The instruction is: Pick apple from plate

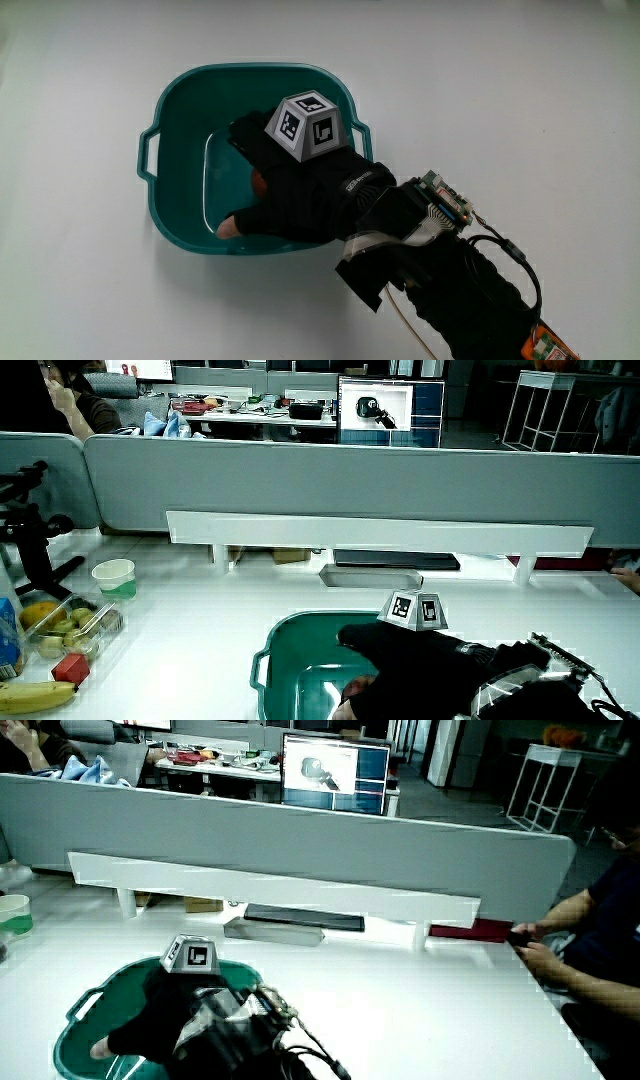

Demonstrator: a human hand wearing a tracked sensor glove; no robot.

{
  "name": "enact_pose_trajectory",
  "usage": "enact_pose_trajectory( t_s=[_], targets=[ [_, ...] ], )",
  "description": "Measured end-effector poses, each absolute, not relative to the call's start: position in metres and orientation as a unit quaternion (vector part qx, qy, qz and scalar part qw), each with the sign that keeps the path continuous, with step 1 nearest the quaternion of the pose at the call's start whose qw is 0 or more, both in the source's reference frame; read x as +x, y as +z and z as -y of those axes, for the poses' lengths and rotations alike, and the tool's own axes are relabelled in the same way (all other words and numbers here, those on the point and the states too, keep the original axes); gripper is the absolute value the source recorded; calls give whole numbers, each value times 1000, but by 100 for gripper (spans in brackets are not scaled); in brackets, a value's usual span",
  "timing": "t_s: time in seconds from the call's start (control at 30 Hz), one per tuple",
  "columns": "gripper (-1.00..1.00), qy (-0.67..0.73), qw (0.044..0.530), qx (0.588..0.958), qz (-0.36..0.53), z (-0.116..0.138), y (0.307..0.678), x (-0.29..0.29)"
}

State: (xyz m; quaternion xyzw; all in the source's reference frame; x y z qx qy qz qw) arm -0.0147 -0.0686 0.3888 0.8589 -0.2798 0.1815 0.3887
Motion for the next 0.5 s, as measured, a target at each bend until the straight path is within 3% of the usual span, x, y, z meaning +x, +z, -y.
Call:
enact_pose_trajectory(
  t_s=[0.5],
  targets=[
    [0, 149, 409, 864, 254, 76, 423, -6]
  ],
)
